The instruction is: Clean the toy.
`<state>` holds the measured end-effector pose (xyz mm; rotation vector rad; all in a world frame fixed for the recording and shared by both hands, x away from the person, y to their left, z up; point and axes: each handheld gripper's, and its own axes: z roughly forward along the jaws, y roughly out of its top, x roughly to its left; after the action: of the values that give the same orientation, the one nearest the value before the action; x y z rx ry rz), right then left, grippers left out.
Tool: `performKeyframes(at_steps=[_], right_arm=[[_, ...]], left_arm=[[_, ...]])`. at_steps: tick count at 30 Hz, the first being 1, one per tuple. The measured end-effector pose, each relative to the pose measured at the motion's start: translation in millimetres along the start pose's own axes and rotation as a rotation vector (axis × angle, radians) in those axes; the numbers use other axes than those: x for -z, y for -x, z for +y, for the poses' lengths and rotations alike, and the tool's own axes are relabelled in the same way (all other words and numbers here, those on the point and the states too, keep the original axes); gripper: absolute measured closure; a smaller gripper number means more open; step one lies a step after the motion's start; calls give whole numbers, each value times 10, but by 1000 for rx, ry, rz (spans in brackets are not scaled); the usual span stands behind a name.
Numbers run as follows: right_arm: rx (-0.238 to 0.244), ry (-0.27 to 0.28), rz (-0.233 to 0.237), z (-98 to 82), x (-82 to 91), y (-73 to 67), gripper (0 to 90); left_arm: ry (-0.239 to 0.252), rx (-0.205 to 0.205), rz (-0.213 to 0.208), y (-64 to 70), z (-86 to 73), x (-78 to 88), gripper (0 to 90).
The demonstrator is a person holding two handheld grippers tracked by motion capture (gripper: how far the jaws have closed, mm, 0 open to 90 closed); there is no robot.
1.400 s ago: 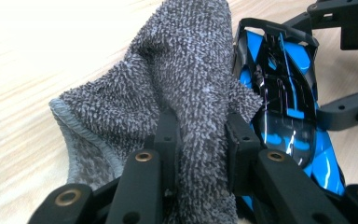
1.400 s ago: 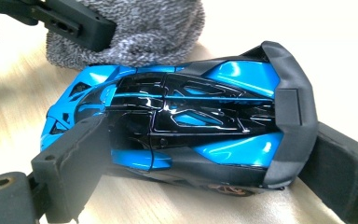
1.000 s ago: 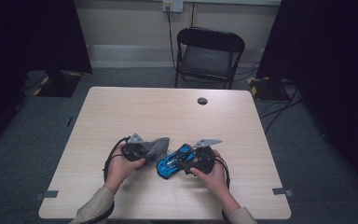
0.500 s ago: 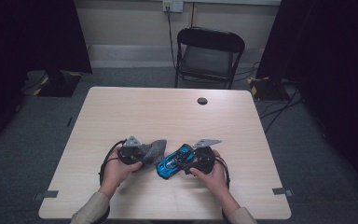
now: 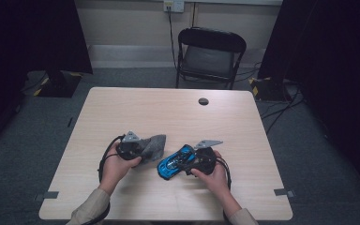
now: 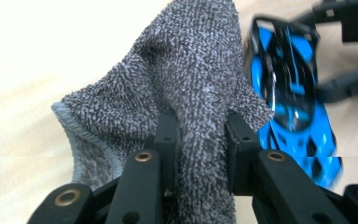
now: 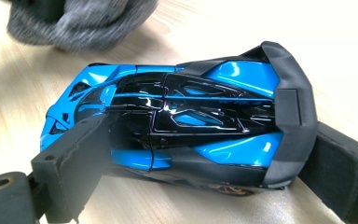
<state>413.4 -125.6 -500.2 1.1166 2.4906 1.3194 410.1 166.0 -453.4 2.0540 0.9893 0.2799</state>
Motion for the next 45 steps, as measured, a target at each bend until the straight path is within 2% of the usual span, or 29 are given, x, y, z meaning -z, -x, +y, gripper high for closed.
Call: performKeyframes(at_steps=[5,10,16,20,24,34,45], right_arm=[[2,-1,2,3,-2,4,71],[-4,0,3,-2,0,4,72],[-4,3,2,-6,1,6,73],[-7,0,0,-3,3,5,72],[-8,2,1,-7,2,7,72],[-5,-1,-5,-2,5,-2,73],[-1,-4,-6,5,4,-5,72]], left_arm=[[21,-5,-3,65,236,-224,706],[23,-24,-16,160,404,-443,702],[16,-24,-16,253,440,-694,703],[6,-1,-29,260,403,-766,703],[-2,-3,-36,241,366,-743,703],[-32,-9,-30,148,201,-535,703],[-40,-41,-44,163,78,-337,703]])
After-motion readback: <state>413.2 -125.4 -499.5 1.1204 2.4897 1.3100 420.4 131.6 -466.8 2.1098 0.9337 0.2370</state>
